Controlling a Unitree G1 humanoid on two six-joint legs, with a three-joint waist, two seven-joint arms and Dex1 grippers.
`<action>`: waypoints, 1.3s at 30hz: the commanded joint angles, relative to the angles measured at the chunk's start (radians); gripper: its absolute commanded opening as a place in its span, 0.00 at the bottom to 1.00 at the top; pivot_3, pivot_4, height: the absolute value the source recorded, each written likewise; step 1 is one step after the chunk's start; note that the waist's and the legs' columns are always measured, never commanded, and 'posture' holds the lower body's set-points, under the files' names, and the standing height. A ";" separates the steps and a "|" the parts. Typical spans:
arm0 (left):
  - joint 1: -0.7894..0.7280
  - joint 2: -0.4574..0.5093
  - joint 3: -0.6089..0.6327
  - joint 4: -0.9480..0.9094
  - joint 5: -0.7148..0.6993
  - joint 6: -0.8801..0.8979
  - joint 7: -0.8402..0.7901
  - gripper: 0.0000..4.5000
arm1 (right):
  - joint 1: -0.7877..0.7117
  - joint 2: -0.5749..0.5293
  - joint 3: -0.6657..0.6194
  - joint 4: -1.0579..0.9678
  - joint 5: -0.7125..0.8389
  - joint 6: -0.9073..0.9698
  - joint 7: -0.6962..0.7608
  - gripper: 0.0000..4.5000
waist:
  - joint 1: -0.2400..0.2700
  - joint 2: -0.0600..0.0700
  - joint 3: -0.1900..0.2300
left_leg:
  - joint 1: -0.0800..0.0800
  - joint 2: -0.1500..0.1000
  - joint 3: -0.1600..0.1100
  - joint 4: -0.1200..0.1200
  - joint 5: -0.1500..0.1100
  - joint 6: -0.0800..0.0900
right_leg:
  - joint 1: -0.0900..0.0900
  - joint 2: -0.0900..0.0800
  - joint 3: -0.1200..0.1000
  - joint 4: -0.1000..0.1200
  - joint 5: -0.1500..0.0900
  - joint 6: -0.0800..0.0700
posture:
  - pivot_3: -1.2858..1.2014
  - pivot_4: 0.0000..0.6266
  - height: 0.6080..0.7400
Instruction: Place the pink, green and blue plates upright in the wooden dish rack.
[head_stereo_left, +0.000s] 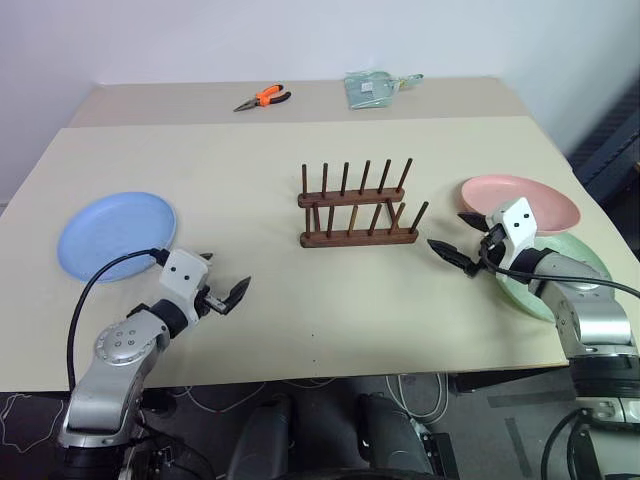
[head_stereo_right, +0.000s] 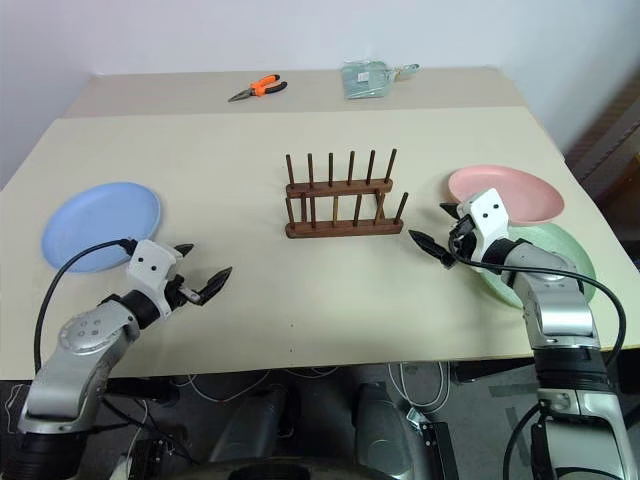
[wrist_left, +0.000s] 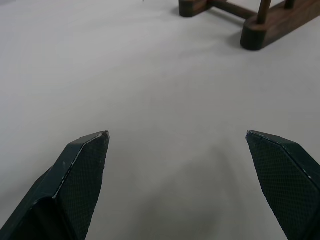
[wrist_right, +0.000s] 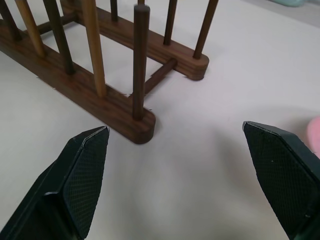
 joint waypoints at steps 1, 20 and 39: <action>-0.003 0.000 0.004 -0.041 -0.005 0.007 0.010 1.00 | -0.022 -0.012 -0.001 -0.025 -0.012 -0.005 0.001 0.97 | 0.000 0.000 0.000 | 0.000 0.000 0.000 0.000 0.000 0.000 | 0.000 0.000 0.000 0.000 0.000 0.000 | 0.52 0.24 0.98; -0.470 0.003 -0.285 0.540 0.058 -0.196 -0.347 1.00 | 0.272 0.090 0.033 -0.492 -0.027 0.172 -0.175 0.99 | 0.013 0.000 0.000 | 0.000 -0.001 0.000 0.001 0.000 0.000 | 0.000 0.001 -0.001 0.000 0.000 0.000 | 0.52 0.24 0.98; -0.847 -0.255 -0.375 1.235 0.192 -0.558 -0.557 0.25 | 0.426 0.112 0.018 -0.629 -0.080 0.164 -0.304 1.00 | 0.021 -0.001 -0.002 | 0.000 -0.003 0.000 0.004 -0.001 0.003 | 0.004 0.002 -0.002 0.000 0.001 0.006 | 0.52 0.24 0.98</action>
